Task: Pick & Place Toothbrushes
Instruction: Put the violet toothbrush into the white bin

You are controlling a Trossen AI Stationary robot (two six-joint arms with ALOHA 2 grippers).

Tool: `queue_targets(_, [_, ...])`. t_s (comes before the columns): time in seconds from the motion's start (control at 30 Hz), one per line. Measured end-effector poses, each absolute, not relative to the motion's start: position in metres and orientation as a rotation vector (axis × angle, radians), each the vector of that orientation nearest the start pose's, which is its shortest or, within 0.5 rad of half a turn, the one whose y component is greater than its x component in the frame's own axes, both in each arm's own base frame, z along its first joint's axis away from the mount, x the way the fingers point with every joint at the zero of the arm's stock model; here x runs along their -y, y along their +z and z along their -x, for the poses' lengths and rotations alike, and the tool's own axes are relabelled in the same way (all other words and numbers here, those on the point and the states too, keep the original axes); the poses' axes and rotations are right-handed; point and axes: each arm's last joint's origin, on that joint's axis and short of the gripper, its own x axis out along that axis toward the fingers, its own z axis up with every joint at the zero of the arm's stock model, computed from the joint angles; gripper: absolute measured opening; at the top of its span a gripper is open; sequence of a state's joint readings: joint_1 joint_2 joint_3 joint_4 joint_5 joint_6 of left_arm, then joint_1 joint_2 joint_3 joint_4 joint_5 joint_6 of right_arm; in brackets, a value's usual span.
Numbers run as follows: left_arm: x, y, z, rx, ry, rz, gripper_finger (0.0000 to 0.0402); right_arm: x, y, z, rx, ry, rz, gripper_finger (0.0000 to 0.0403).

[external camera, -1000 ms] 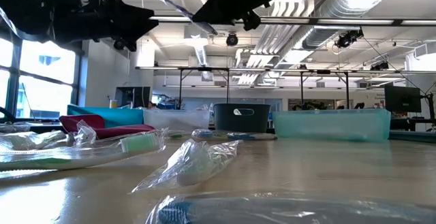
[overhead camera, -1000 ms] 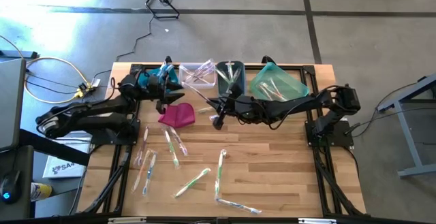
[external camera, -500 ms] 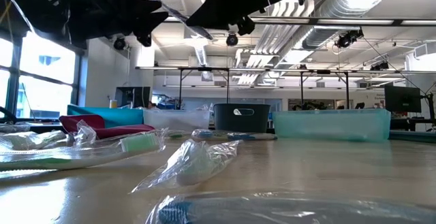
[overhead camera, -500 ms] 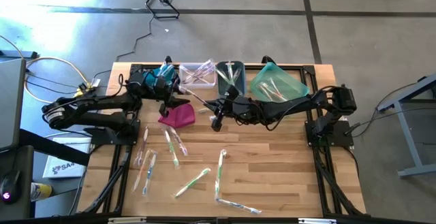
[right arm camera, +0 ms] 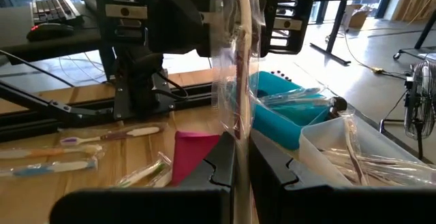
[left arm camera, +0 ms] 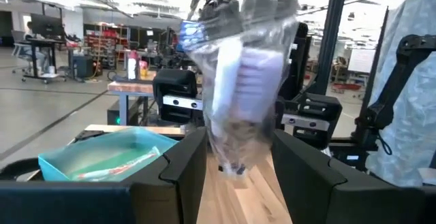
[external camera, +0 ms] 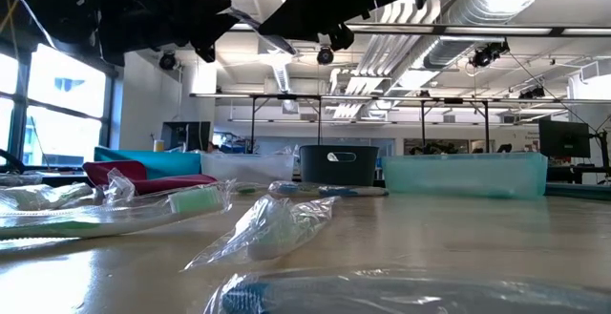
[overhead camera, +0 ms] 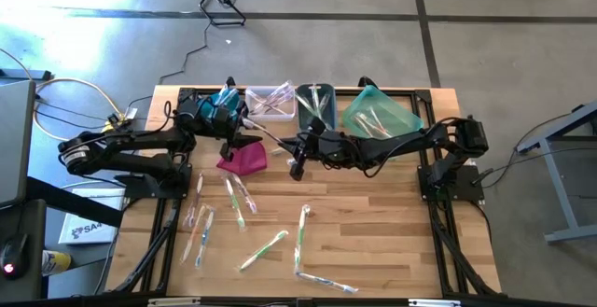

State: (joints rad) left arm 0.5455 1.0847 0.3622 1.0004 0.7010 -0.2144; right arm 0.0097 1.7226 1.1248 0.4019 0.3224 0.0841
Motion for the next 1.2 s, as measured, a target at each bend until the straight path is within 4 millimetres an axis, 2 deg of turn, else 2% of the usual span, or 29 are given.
queue_targets(0.2, [-0.083, 0.247, -0.190, 0.235, -0.161, 0.045, 0.0159, 0.005, 0.258, -0.393, -0.139, -0.317, -0.056, 0.0015])
queue_targets(0.47, [-0.079, 0.247, -0.193, 0.250, -0.141, 0.027, 0.0159, 0.005, 0.241, -0.404, -0.121, -0.307, -0.051, 0.0015])
queue_targets(0.7, [-0.079, 0.247, -0.193, 0.248, -0.139, 0.029, 0.0159, 0.005, 0.248, -0.404, -0.054, -0.325, -0.013, 0.0015])
queue_targets(1.07, [-0.079, 0.247, -0.193, 0.248, -0.140, 0.029, 0.0158, 0.007, 0.248, -0.404, -0.056, -0.335, -0.017, 0.0015])
queue_targets(1.2, [-0.079, 0.247, -0.193, 0.248, -0.140, 0.029, 0.0136, 0.007, 0.247, -0.404, -0.062, -0.335, -0.016, 0.0015])
